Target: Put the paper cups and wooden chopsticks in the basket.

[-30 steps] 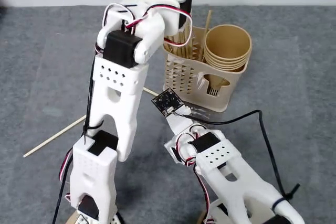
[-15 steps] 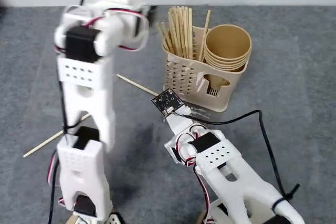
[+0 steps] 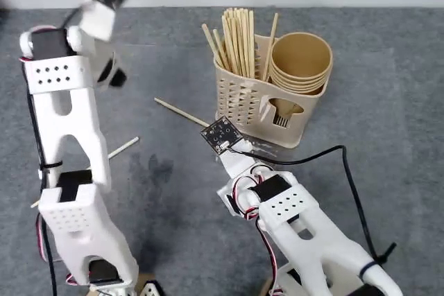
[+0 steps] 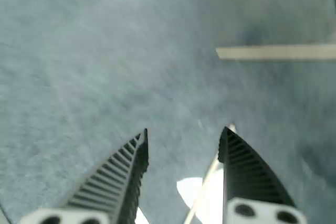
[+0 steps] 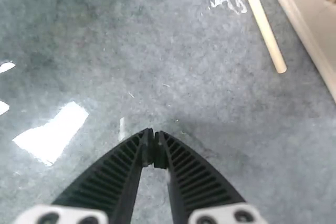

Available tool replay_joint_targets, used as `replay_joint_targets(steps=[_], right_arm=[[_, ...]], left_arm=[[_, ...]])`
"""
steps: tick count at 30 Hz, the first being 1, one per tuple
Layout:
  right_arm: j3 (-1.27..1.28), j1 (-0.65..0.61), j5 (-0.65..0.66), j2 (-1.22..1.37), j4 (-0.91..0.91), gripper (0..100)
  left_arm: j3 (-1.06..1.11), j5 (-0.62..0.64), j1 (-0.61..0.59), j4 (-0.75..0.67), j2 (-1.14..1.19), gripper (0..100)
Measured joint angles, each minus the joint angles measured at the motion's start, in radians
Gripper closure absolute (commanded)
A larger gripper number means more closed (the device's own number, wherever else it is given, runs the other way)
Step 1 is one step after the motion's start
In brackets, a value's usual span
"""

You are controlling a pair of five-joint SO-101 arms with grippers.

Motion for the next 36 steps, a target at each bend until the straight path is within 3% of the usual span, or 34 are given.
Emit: replay_joint_targets(steps=[7,18,28,32,36], right_arm=[[0.000,0.000,0.000,0.000,0.000,98.8],[0.000,0.000,0.000,0.000,0.000,98.8],[0.000,0.000,0.000,0.000,0.000,98.8],[0.000,0.000,0.000,0.000,0.000,98.8],[0.000,0.000,0.000,0.000,0.000,98.8]], left_arm=[[0.224,-0.164,-0.043,0.000,0.020,79],[0.230,-0.287,-0.087,-0.008,0.259,79],[0.235,-0.299,-0.097,-0.095,0.397,88],[0.226,-0.305,-0.097,-0.097,0.419,99],[0.219,-0.365,-0.095,-0.071,0.419,99]])
